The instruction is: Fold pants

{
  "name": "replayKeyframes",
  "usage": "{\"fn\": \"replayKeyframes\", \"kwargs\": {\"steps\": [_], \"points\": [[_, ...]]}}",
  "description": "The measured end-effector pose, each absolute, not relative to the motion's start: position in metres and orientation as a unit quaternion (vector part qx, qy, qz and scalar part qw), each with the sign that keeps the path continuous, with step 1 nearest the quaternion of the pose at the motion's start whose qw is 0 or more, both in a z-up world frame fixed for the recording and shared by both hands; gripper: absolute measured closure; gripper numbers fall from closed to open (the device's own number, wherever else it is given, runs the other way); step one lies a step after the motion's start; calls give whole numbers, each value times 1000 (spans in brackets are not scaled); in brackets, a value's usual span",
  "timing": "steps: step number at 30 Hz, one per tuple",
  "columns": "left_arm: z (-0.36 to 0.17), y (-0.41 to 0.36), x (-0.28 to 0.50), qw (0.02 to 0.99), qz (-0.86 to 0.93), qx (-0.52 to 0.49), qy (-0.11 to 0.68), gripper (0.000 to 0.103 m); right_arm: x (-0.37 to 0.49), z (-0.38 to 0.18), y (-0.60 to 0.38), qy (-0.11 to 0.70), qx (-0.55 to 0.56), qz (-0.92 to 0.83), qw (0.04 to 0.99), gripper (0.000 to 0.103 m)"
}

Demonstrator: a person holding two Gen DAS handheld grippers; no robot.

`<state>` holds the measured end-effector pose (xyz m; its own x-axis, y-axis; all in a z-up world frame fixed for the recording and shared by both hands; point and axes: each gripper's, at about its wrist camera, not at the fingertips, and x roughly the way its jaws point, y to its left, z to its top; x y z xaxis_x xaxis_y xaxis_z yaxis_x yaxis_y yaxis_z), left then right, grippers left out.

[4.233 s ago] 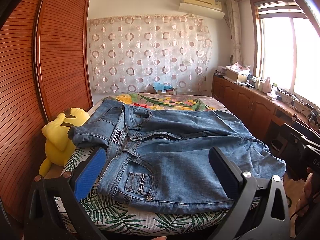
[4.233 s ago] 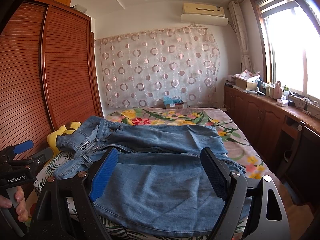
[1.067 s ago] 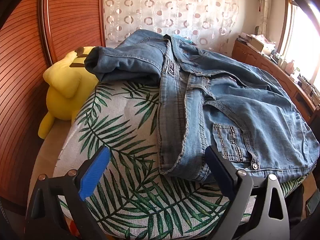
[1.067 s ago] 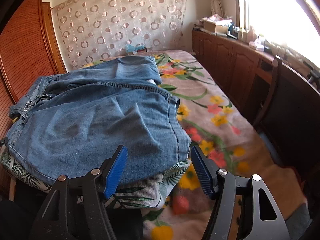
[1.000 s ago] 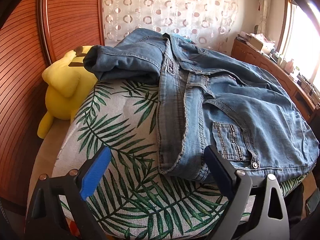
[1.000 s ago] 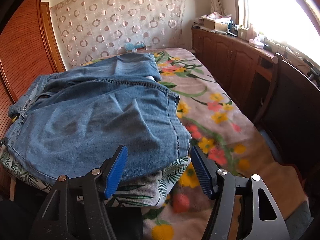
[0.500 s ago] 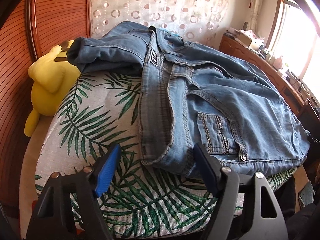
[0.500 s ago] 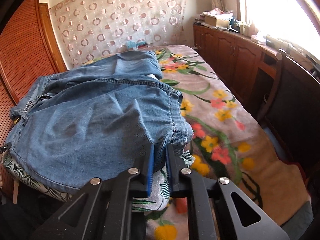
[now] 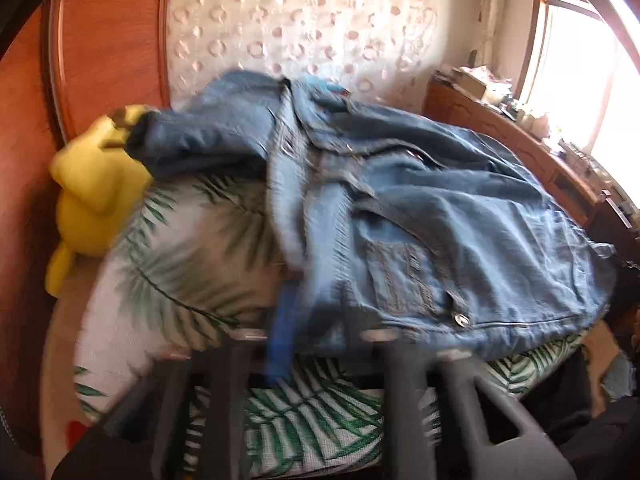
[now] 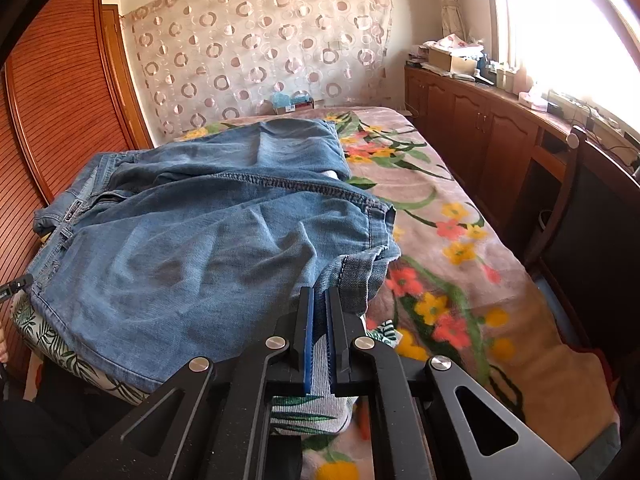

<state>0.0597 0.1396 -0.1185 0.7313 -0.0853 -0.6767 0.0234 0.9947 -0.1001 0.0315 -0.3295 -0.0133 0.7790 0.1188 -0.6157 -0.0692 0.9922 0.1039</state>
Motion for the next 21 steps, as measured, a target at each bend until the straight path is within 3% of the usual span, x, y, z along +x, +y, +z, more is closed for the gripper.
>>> {"fn": "replayKeyframes", "kwargs": {"steps": [21], "points": [[-75, 123, 68, 945, -57, 9, 323, 96, 47, 15, -310, 232, -8, 67, 970, 101]]}}
